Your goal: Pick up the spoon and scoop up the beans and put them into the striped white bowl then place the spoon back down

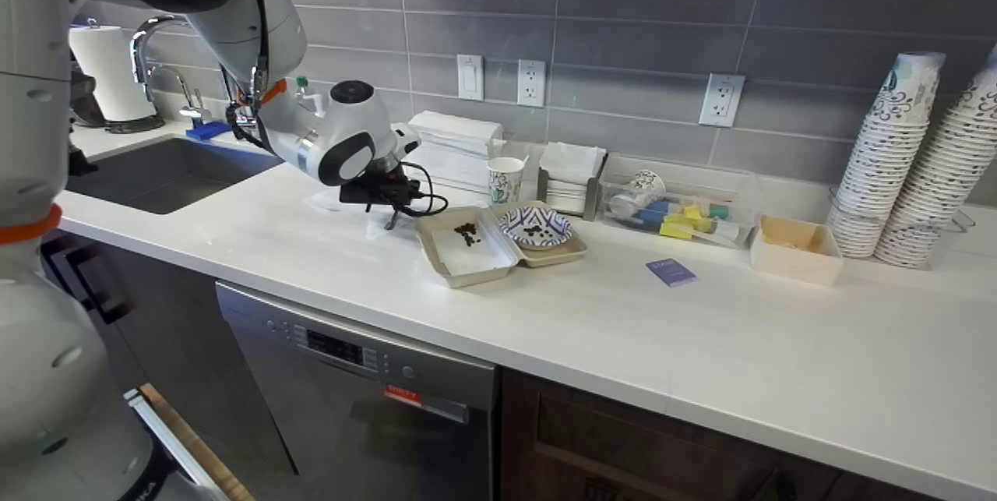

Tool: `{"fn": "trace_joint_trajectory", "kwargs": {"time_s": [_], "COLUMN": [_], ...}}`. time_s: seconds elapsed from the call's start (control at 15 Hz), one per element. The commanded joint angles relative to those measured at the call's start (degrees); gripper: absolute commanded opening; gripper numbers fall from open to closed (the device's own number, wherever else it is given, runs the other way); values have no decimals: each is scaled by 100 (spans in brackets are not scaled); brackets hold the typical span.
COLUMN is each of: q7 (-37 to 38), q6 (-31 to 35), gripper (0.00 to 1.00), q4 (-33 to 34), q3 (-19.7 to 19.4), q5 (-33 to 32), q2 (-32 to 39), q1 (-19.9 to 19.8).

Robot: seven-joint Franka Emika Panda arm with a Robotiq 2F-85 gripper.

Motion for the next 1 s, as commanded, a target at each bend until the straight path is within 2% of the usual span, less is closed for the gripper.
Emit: {"fn": "trace_joint_trajectory", "kwargs": {"time_s": [0.0, 0.27, 0.4, 0.47, 0.73, 0.93], "q7": [4, 110, 248, 770, 1618, 2090], "q6": [69, -147, -510, -801, -2056, -2925], "gripper": [0, 2, 2, 2, 2, 2], "q4": [-255, -471, -621, -731, -729, -595], "q3": [-98, -325, -657, -606, -1007, -1062], "q5": [-68, -174, -379, -1040, -2291, -2929], "q2": [-347, -916, -1260, -1443, -2043, -2314], "q1": [106, 318, 541, 335, 322, 202]}}
